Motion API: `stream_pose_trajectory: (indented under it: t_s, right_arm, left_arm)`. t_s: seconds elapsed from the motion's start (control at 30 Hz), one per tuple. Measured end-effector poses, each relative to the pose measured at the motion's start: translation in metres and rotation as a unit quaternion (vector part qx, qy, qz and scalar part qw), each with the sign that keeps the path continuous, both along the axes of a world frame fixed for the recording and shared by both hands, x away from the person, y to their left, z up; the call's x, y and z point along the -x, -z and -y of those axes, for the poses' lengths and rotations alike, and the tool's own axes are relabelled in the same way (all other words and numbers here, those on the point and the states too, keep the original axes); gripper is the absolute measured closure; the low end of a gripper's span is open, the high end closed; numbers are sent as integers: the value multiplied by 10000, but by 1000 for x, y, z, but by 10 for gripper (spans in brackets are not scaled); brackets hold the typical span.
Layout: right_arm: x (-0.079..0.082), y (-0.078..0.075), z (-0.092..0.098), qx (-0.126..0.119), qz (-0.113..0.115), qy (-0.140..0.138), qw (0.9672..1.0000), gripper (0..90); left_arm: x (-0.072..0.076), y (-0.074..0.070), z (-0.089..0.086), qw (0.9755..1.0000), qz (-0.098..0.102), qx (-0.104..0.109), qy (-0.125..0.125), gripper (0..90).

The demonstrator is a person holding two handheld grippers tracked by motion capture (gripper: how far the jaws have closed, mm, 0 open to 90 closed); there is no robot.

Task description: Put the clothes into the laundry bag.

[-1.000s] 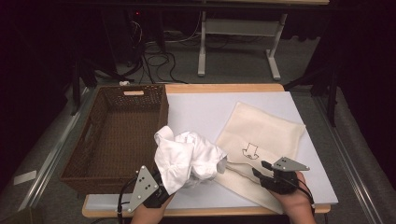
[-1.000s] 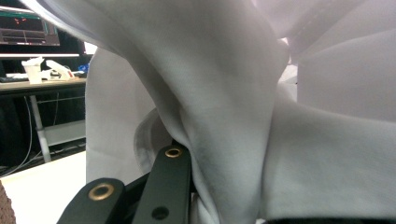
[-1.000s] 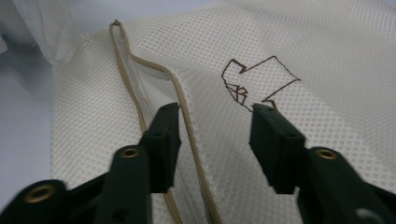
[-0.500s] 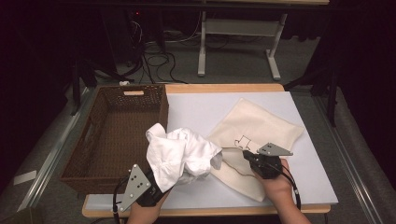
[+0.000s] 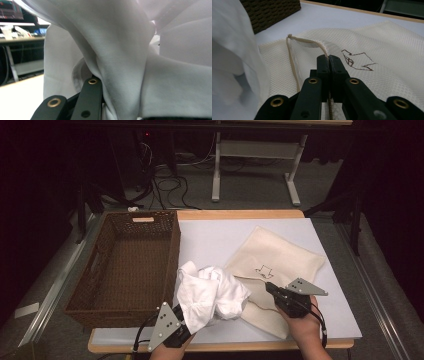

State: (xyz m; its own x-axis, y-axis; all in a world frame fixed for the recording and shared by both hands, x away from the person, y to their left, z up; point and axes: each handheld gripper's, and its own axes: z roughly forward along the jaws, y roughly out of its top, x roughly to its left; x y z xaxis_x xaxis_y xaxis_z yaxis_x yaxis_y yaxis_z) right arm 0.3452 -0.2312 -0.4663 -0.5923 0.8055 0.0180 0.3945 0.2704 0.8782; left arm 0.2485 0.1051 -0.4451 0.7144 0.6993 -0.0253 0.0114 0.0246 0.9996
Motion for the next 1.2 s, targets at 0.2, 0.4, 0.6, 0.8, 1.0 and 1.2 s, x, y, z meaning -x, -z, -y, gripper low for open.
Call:
stream_pose_trajectory:
  t_s: [0.2, 0.4, 0.6, 0.8, 1.0, 1.2]
  right_arm:
    - [0, -2, -3, -53, 24, -57, 10000, 883]
    - [6, -5, -1, -154, 101, -95, 9998, 883]
    - [9, -8, 2, -225, 137, -136, 9996, 883]
    - [9, -9, 1, -273, 127, -140, 9995, 883]
    - [9, -12, 0, -369, 206, -173, 9990, 883]
    - [9, -12, 1, -366, 198, -150, 9990, 883]
  left_arm:
    - [-3, 11, 13, 9997, -94, -222, 73, 773]
    - [-10, 27, 26, 9984, -313, -454, 139, 772]
    - [-18, 42, 33, 9957, -618, -675, 147, 770]
    - [-20, 53, 42, 9933, -706, -889, 214, 768]
    - [-32, 65, 54, 9879, -1025, -1137, 269, 762]
    - [-38, 72, 52, 9862, -1194, -1132, 176, 668]
